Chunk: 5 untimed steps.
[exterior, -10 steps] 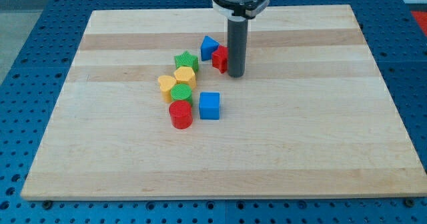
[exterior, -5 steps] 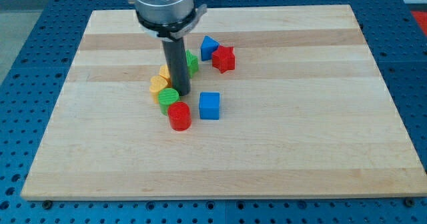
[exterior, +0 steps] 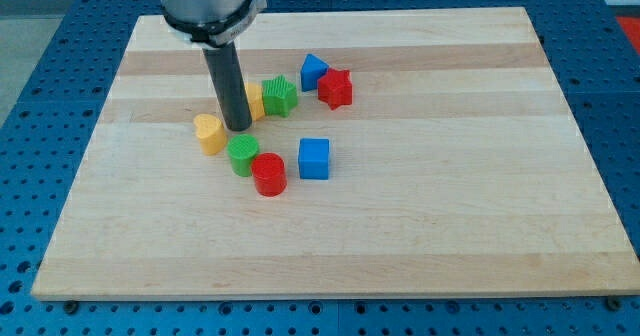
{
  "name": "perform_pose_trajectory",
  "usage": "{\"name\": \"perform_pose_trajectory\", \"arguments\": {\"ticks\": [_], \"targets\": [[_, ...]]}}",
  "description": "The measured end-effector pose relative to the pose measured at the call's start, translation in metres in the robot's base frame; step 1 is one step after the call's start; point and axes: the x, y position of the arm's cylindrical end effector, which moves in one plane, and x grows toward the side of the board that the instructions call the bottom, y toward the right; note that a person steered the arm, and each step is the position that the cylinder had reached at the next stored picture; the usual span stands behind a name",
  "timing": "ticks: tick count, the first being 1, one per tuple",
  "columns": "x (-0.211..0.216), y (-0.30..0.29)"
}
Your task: Place yellow hexagon to the left of the green star
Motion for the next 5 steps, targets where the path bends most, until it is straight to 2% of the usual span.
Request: {"name": "perform_pose_trajectory", "arguments": {"ticks": [1, 5], "targets": [[-0.018, 0.0], [-0.019, 0.025]]}}
